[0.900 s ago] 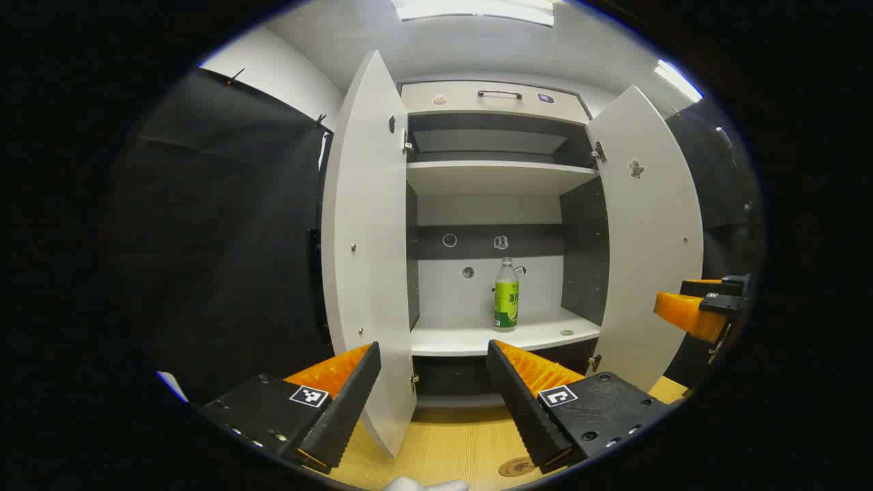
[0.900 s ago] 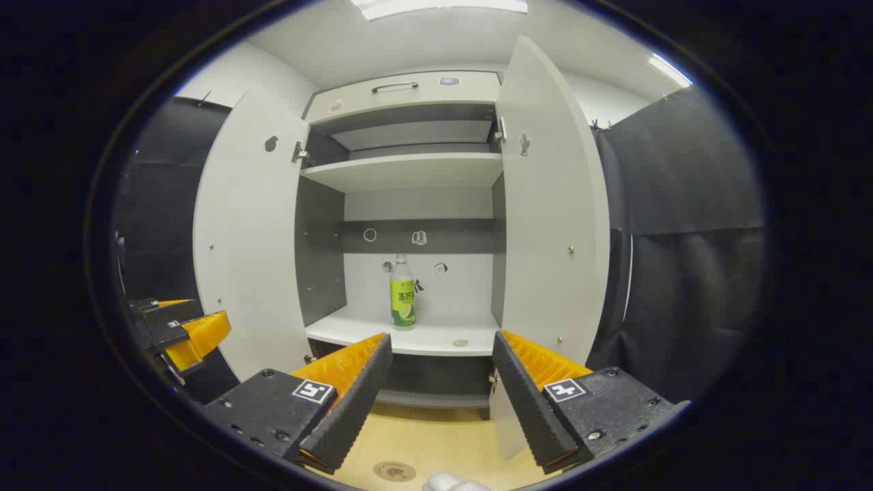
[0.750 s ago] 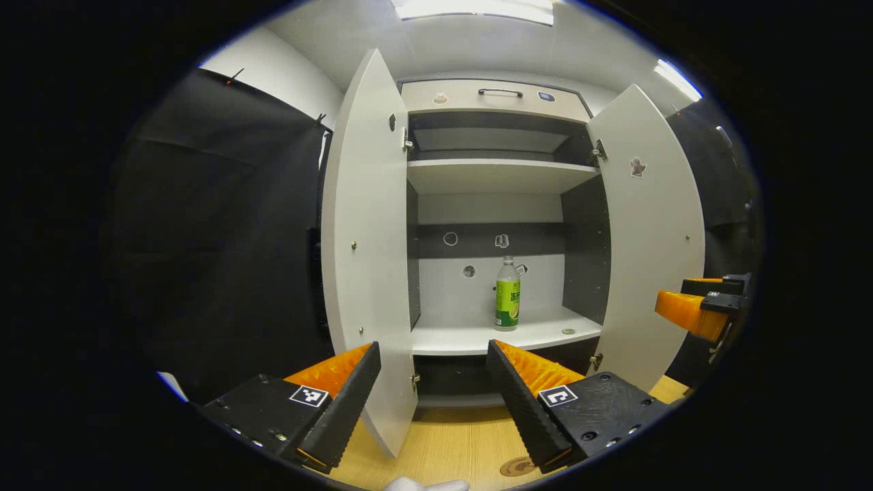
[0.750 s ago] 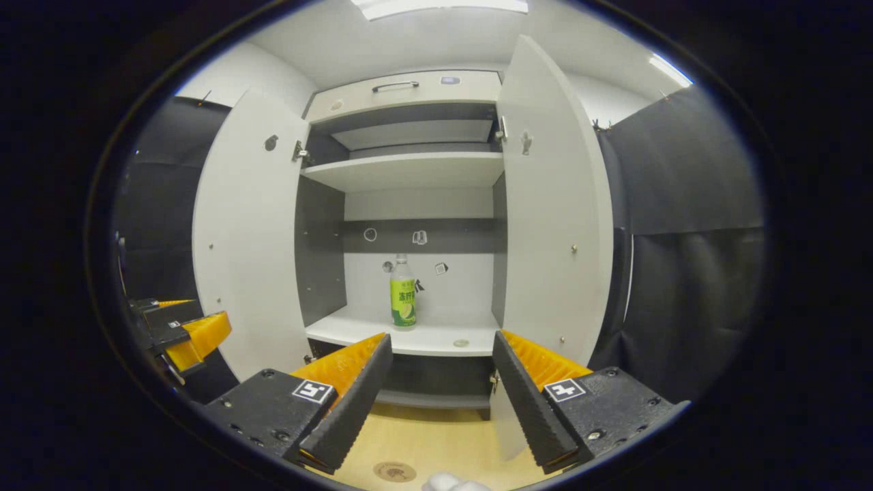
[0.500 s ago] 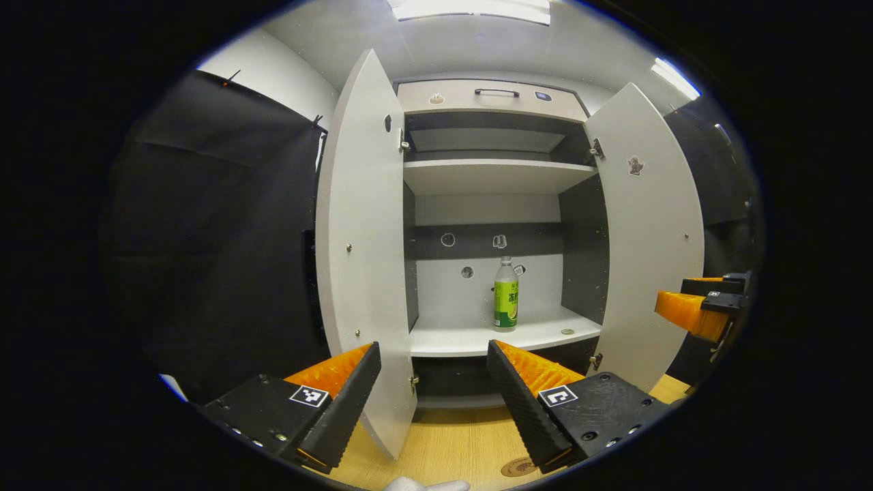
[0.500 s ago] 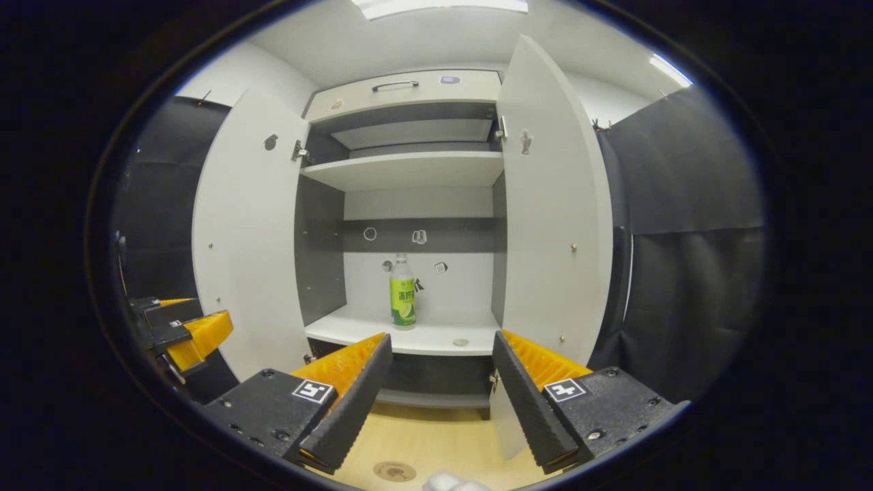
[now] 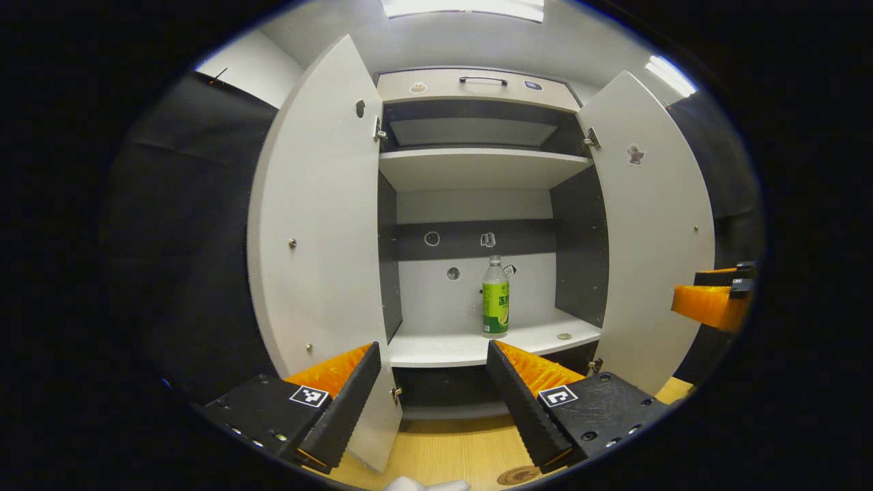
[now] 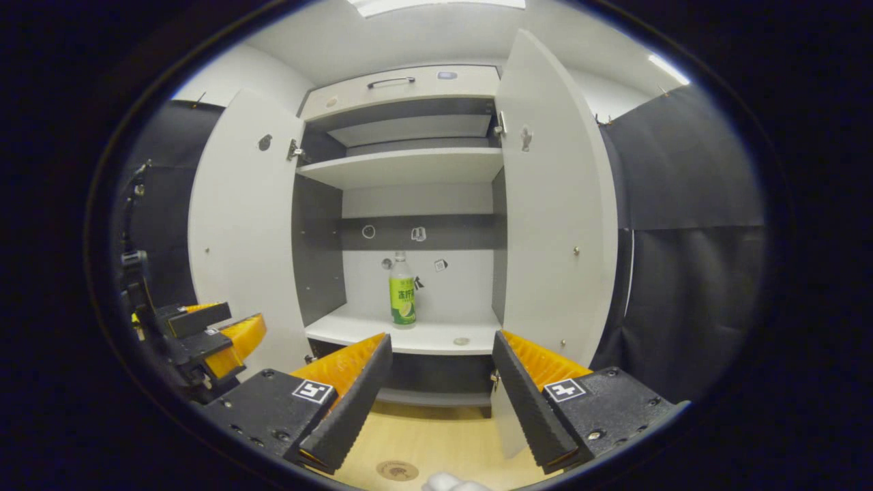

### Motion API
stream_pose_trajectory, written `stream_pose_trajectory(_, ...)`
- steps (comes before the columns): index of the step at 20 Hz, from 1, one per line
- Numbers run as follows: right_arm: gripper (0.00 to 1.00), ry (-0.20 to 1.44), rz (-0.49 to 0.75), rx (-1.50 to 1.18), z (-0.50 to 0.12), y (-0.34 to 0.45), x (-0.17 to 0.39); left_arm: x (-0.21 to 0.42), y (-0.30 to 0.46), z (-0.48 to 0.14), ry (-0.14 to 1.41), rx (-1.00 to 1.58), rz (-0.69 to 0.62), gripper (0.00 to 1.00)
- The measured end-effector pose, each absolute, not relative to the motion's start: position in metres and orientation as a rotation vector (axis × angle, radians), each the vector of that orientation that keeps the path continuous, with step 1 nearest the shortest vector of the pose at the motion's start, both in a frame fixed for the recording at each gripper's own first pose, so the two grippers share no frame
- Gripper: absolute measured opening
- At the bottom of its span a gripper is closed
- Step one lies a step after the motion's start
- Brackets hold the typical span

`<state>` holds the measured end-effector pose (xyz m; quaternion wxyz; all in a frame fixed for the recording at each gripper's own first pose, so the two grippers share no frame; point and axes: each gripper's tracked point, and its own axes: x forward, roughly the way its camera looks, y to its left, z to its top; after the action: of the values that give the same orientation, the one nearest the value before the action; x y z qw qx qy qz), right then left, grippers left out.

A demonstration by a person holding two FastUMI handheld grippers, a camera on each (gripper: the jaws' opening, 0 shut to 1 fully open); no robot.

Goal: Grasp the bottle in the cabinet with the left hand and place it on the coaster, then close the right door with the right hand and the left door with the left hand.

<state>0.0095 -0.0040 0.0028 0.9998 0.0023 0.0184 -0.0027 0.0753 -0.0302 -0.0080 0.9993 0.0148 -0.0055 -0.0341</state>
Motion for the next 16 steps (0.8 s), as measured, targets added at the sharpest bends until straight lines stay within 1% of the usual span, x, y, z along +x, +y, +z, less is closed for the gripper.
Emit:
stream_pose_trajectory(6, 0.98, 0.040, -0.044, -0.075, 0.018, 0.003, 0.019, 0.173, -0.072, -0.018, -0.017, -0.007, -0.127, 0.95)
stream_pose_trajectory(7, 0.96, 0.041, -0.046, -0.085, 0.019, 0.003, 0.019, 0.191, -0.079, -0.018, -0.022, -0.010, -0.135, 0.95)
stream_pose_trajectory(8, 0.98, 0.044, -0.048, -0.094, 0.021, 0.004, 0.020, 0.207, -0.086, -0.016, -0.029, -0.004, -0.141, 0.95)
stream_pose_trajectory(9, 0.96, 0.047, -0.050, -0.102, 0.023, 0.005, 0.021, 0.223, -0.094, -0.017, -0.036, 0.003, -0.146, 0.95)
stream_pose_trajectory(10, 0.98, 0.048, -0.052, -0.107, 0.024, 0.005, 0.023, 0.241, -0.104, -0.015, -0.045, 0.004, -0.157, 0.95)
stream_pose_trajectory(14, 0.96, 0.067, -0.034, -0.126, 0.023, 0.010, 0.026, 0.300, -0.141, -0.022, -0.039, -0.013, -0.181, 0.95)
stream_pose_trajectory(15, 0.97, 0.071, -0.027, -0.133, 0.022, 0.013, 0.027, 0.314, -0.148, -0.024, -0.033, -0.012, -0.179, 0.95)
stream_pose_trajectory(16, 0.96, 0.072, -0.015, -0.139, 0.021, 0.015, 0.027, 0.327, -0.153, -0.027, -0.033, -0.006, -0.177, 0.95)
